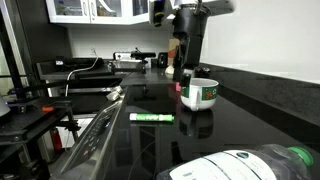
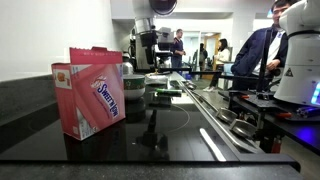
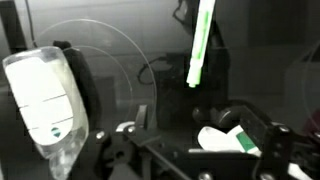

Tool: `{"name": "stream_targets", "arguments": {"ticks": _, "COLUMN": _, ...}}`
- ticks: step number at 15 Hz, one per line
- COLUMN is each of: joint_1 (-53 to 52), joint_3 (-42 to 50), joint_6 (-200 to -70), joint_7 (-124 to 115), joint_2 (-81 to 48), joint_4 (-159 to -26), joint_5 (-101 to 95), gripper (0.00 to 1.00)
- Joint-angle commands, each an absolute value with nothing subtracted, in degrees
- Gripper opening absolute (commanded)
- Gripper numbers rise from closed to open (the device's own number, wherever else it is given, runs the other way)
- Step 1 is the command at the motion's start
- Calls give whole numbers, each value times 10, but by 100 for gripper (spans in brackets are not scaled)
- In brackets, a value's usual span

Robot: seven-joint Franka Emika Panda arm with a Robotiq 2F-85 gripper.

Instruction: Remove the marker from the mug and put it on the table

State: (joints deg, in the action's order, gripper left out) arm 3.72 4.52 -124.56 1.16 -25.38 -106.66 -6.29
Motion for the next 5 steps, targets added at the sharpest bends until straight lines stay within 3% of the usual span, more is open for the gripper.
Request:
{"name": "stream_targets", "arguments": {"ticks": 1, "joint_1": 26, "joint_3": 48, "joint_6": -1311, "joint_7": 9, "joint_2": -182, "joint_4": -1141, "joint_5": -101, "gripper": 100}}
{"name": "stream_targets", "arguments": {"ticks": 5, "joint_1": 17, "joint_3": 48, "joint_6": -1340, "joint_7": -8, "joint_2": -135, "joint_4": -1187, "joint_5": -124, "gripper": 100}}
